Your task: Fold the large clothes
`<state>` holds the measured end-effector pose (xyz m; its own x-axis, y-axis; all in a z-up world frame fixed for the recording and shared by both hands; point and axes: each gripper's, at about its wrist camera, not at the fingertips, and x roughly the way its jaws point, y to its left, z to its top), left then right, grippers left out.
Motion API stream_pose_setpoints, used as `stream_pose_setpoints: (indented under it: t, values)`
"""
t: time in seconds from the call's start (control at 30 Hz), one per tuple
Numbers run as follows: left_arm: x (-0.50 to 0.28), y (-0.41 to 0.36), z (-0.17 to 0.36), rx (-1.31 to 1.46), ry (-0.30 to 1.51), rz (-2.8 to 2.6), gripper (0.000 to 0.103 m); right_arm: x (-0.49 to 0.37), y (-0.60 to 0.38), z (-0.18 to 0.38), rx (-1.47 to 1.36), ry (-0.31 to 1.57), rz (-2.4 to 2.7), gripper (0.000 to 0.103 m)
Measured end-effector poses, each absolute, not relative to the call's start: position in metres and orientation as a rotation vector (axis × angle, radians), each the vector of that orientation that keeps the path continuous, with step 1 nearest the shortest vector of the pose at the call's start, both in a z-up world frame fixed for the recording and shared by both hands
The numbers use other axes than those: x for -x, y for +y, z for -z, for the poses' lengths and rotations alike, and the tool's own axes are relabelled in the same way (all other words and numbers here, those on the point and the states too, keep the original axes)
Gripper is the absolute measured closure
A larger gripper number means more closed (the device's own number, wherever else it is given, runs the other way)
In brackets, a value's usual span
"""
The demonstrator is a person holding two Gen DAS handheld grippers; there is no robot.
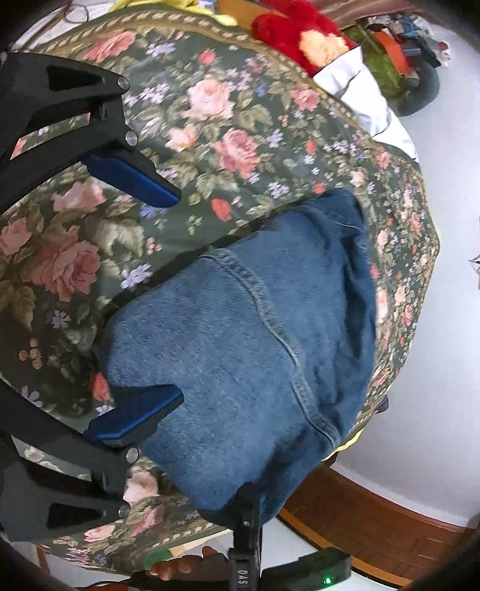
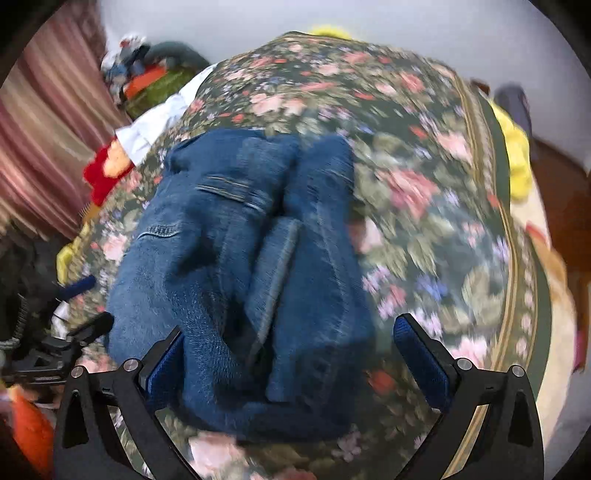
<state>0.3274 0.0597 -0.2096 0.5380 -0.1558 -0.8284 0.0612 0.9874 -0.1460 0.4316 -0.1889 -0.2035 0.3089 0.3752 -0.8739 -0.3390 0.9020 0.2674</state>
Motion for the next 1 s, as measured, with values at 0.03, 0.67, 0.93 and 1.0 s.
stream_pose_setpoints:
  t: [0.03, 0.67, 0.93, 1.0]
  values:
    - [-0.325, 0.058, 0.212, 0.099, 0.999, 0.132, 0.001, -0.431, -0.196, 0.207, -0.061, 1.181, -0.475, 0.0]
    - [-0.294, 0.097, 0.179, 0.016, 0.935, -0.003, 0.003, -0.413, -0.244, 0.156, 0.064, 1.099, -0.268, 0.0]
    - [-0.325, 0.111, 0.171, 0.038, 0.916, -0.047, 0.003, -0.431, -0.177, 0.107, 0.025, 0.981, -0.468, 0.0]
    - [-0.333, 0.11, 0.174, 0.083, 0.928, -0.015, 0.003, -0.441, -0.15, 0.115, 0.082, 0.998, -0.499, 0.0]
